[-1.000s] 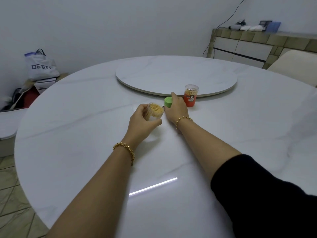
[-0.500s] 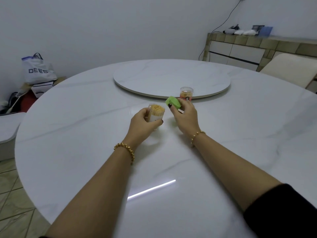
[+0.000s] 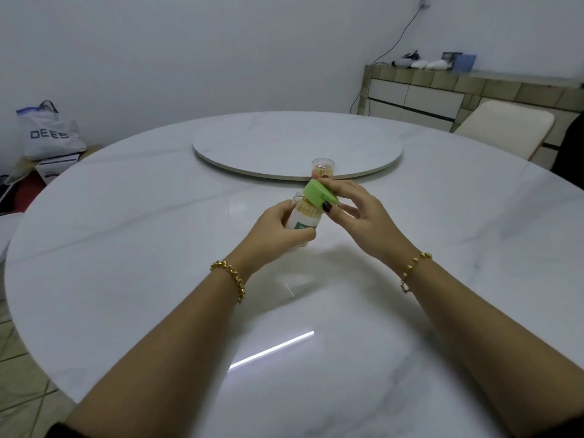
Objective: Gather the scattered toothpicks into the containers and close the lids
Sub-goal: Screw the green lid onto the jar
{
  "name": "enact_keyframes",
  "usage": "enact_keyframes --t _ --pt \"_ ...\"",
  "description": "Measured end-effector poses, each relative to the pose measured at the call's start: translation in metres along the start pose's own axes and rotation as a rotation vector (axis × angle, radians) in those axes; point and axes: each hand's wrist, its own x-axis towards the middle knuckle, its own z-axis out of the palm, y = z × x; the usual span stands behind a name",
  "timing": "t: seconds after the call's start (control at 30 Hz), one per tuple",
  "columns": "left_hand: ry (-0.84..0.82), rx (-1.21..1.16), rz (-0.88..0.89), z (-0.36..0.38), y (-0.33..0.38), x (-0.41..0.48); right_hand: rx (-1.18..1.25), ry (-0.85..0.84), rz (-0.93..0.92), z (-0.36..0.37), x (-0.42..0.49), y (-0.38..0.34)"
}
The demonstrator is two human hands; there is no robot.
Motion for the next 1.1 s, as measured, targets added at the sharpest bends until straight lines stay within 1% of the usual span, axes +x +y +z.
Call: enact_keyframes --t 0.13,0.27,0.5,0.6,0.7,0.87,0.9,0.93,1.0,1.1 --pt "-0.048 0.013 0.013 0.001 0.002 -0.001 -0.022 -0.104 0.012 -0.005 0.003 -0.002" --pt "-0.099 -0.027 -0.005 0.000 0.002 -0.001 -0.051 -0.190 0.016 -0.009 0.005 -0.006" --pt "-0.228 -0.073 -0.016 -0.007 0.003 0.001 -0.138 -0.302 0.056 -0.017 0.013 -0.022" --pt "-0.236 -0.073 -0.008 -0.008 0.003 0.002 -0.114 -0.336 0.076 -0.014 0.018 -0.031" --pt "-0.234 -0.081 -0.012 -0.010 0.003 0.002 -0.181 -0.356 0.070 -0.012 0.025 -0.037" --pt "-0.308 -0.123 -0.055 -0.014 0.005 0.001 -0.113 -0.551 0.152 -0.019 0.035 -0.045" --pt "-0.316 -0.141 -0.058 -0.014 0.005 0.001 -0.106 -0.567 0.165 -0.020 0.037 -0.046" --pt "-0.310 -0.149 -0.054 -0.014 0.005 0.001 -0.121 -0.553 0.172 -0.020 0.038 -0.048" --pt "-0.259 -0.128 -0.034 -0.014 0.003 0.001 -0.244 -0.442 0.160 -0.017 0.039 -0.049" --pt "-0.189 -0.072 -0.023 -0.011 -0.001 0.003 -0.593 -0.231 0.071 -0.005 0.038 -0.048"
